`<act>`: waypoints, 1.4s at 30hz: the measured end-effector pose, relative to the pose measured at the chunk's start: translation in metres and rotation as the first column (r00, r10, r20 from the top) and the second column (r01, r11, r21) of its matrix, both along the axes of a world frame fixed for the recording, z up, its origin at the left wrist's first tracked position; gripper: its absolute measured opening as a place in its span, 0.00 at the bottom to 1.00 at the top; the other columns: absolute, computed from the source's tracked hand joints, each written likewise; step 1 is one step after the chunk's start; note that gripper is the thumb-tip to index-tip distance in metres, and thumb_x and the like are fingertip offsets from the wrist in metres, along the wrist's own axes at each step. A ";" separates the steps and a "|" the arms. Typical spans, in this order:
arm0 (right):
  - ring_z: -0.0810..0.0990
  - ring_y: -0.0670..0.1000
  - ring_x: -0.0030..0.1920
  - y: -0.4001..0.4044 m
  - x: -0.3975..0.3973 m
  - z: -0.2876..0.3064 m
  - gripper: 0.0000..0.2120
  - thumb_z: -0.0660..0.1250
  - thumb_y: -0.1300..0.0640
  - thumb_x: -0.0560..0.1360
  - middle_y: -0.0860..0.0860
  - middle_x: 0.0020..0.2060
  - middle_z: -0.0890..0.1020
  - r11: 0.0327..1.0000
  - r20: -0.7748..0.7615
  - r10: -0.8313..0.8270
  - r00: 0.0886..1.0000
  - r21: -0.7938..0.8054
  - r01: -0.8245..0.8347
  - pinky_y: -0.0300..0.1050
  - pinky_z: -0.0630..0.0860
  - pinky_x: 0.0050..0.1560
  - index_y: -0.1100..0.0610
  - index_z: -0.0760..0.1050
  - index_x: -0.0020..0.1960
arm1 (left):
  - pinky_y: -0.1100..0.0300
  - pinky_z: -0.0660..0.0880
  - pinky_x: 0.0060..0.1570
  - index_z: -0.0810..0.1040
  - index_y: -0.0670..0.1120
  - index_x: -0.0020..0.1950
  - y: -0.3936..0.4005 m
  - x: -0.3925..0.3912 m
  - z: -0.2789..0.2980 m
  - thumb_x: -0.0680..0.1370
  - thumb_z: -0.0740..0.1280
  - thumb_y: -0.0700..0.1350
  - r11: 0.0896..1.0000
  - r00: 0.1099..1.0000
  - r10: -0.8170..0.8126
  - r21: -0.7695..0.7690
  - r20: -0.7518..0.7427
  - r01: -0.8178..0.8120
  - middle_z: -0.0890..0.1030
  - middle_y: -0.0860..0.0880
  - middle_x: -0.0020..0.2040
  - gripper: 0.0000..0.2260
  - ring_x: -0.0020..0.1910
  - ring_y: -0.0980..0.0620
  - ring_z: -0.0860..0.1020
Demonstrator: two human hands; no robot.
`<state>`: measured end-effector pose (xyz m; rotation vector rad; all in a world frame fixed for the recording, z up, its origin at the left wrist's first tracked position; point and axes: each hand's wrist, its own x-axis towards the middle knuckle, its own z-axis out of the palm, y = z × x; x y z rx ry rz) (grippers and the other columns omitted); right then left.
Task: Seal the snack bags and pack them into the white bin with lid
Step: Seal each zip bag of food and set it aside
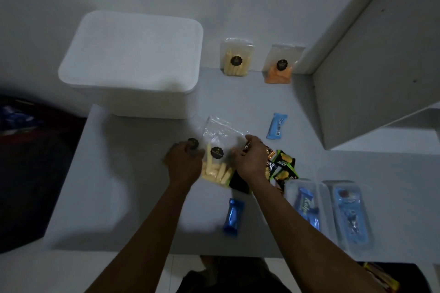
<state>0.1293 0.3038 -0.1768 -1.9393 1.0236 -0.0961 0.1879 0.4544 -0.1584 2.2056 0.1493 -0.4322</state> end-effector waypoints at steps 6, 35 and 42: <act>0.77 0.56 0.60 -0.028 0.025 -0.014 0.31 0.75 0.59 0.71 0.54 0.60 0.77 0.998 -0.028 0.023 0.999 0.054 -0.021 0.53 0.77 0.60 0.56 0.68 0.70 | 0.56 0.68 0.63 0.63 0.41 0.76 -0.038 0.043 -0.015 0.78 0.70 0.48 0.982 0.979 -0.182 0.030 -0.096 0.186 0.73 0.39 0.69 0.30 0.66 0.43 0.74; 0.81 0.46 0.47 -0.009 -0.016 0.146 0.03 0.72 0.50 0.74 0.44 0.42 0.84 0.808 0.243 0.587 0.772 -0.238 -0.540 0.52 0.78 0.51 0.48 0.81 0.46 | 0.61 0.78 0.40 0.81 0.40 0.47 0.018 -0.036 0.117 0.79 0.67 0.41 0.871 0.943 -0.047 -0.449 0.328 0.199 0.84 0.47 0.39 0.05 0.38 0.55 0.82; 0.79 0.48 0.54 0.007 -0.038 0.196 0.07 0.67 0.43 0.76 0.42 0.48 0.84 0.731 0.152 0.621 0.769 -0.468 -0.497 0.58 0.72 0.60 0.45 0.80 0.48 | 0.49 0.82 0.50 0.81 0.47 0.49 0.023 -0.064 0.152 0.79 0.67 0.45 0.812 0.973 -0.001 -0.567 0.232 0.136 0.84 0.49 0.44 0.04 0.46 0.53 0.83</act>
